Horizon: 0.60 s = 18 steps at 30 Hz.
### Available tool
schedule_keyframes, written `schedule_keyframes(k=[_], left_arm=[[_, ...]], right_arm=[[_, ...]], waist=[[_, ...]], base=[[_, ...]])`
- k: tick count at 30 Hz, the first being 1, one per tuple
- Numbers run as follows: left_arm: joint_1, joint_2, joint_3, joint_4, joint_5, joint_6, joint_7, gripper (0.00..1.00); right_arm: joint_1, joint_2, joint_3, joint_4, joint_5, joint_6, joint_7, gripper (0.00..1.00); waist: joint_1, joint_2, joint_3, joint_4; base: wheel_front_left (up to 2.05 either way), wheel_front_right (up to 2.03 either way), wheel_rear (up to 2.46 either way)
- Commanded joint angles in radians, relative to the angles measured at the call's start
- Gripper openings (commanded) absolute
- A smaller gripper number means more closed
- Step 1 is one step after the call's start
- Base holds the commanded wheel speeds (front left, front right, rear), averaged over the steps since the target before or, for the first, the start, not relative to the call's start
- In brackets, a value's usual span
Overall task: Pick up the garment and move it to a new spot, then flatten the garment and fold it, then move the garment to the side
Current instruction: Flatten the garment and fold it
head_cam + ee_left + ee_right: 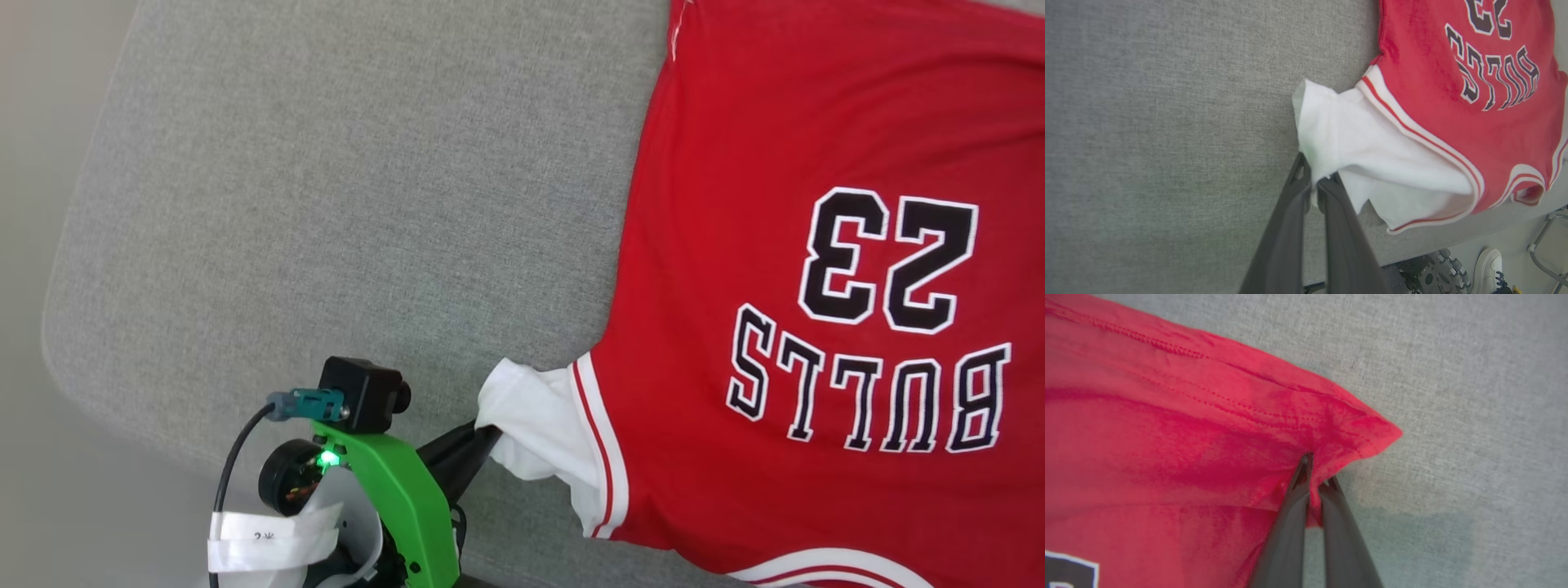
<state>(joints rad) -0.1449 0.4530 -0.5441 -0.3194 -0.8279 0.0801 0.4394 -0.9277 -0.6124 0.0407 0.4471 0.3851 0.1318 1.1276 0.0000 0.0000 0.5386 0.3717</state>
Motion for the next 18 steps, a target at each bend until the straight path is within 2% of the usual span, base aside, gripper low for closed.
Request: schedule_keyframes(k=[1, 8, 18], left_arm=[[0.0, 0.006, 0.006, 0.008, -0.005, 0.008, -0.008, 0.0], [0.029, 0.022, 0.024, 0.036, -0.005, 0.033, -0.016, 0.0], [0.083, 0.027, 0.038, 0.067, -0.018, 0.064, -0.032, 0.0]], right_arm=[[0.084, -0.008, -0.004, 0.037, 0.005, -0.001, 0.001, 0.0], [0.253, 0.009, -0.056, 0.027, 0.046, -0.001, -0.055, 0.0], [0.538, 0.049, -0.156, -0.079, 0.086, -0.001, -0.113, 0.0]], waist=[[0.0, 0.0, -0.072, -0.046], [0.0, 0.0, -0.187, -0.11], [0.0, 0.0, -0.325, -0.194]], base=[[0.0, 0.0, 0.0], [0.0, 0.0, 0.0], [0.0, 0.0, 0.0]])
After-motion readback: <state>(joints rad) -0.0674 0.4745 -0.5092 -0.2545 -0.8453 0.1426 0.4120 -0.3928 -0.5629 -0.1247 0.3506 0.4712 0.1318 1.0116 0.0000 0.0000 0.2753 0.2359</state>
